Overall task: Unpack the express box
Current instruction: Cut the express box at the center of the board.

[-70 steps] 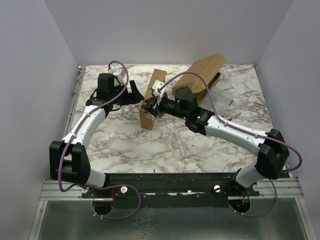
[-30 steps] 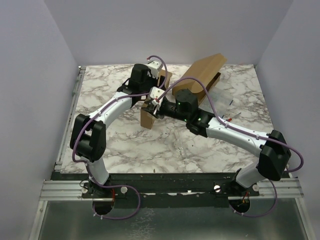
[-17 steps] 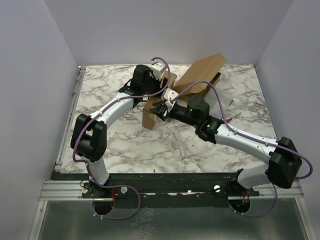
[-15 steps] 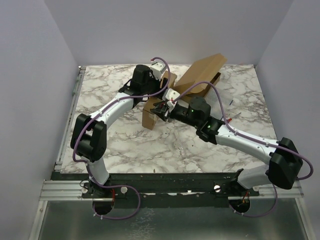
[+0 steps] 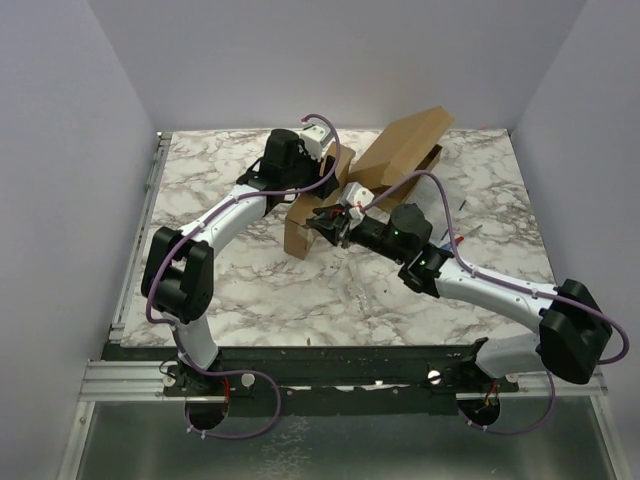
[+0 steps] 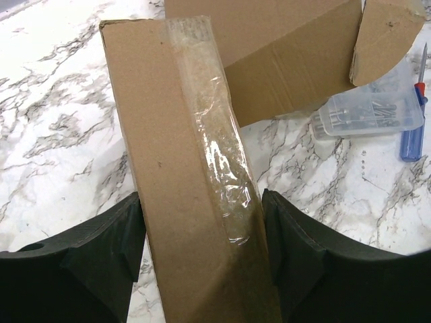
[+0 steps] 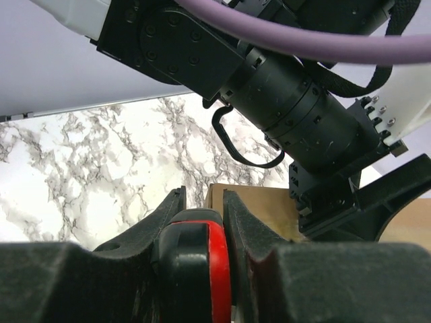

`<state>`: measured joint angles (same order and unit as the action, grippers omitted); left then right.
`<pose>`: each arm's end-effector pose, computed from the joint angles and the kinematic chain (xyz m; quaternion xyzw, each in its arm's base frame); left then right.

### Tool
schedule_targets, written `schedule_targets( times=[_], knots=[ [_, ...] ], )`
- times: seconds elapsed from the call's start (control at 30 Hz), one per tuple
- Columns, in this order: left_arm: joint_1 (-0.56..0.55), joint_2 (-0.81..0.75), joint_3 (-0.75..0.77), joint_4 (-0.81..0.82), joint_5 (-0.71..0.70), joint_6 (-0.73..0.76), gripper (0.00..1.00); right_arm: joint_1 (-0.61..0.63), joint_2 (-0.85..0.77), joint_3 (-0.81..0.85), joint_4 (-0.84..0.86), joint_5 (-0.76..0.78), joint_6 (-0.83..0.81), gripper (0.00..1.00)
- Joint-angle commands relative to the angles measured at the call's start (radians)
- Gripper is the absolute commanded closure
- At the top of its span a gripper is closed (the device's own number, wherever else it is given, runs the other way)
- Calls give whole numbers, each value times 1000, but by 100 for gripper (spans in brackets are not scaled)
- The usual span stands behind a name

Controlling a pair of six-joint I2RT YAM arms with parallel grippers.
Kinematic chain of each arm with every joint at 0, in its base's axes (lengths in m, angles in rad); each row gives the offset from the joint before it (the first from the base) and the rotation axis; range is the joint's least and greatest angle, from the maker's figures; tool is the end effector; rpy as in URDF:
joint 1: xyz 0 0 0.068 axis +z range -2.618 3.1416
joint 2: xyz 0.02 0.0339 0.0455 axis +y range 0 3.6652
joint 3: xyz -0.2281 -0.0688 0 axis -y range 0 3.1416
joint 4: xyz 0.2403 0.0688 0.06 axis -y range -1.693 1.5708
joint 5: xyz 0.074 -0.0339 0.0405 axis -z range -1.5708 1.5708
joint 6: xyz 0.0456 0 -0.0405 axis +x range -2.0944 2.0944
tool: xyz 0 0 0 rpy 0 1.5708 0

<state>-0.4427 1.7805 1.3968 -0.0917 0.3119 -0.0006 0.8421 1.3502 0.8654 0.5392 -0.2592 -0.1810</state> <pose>0.3709 -0.1913 0.2485 0.2638 0.8051 -0.2424 0.4727 0.2101 0.2529 0.2836 -0.4156 0.5486 0.3177 0.6522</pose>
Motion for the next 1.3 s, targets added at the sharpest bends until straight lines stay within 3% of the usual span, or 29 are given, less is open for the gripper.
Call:
schedule_targets(
  times=[0.0,0.2,0.37,0.5,0.63,0.77,0.97,1.13,1.27],
  knots=[
    [24,88,-50,-169,-13,90,71,-6,-47,-93,31,44,49,100],
    [25,94,-45,-172,-7,83,71,-6,-51,-78,132,88,113,100],
    [15,62,-55,-184,-6,82,71,-1,-147,71,1,197,169,100],
    [15,-3,-75,-235,-8,115,69,-1,-256,162,-197,404,157,100],
    [13,-114,-164,-278,-11,142,69,-3,-353,148,-315,659,142,100],
    [12,-220,-270,-342,-3,141,69,-20,-345,169,-428,739,147,100],
    [-45,-418,-425,-342,19,174,69,-49,-180,335,-571,587,178,100],
    [-127,-516,-492,-314,-105,218,68,-78,-97,324,-464,412,191,100],
    [-149,-561,-523,-289,-161,231,69,-78,-55,309,-440,375,157,100]
  ],
)
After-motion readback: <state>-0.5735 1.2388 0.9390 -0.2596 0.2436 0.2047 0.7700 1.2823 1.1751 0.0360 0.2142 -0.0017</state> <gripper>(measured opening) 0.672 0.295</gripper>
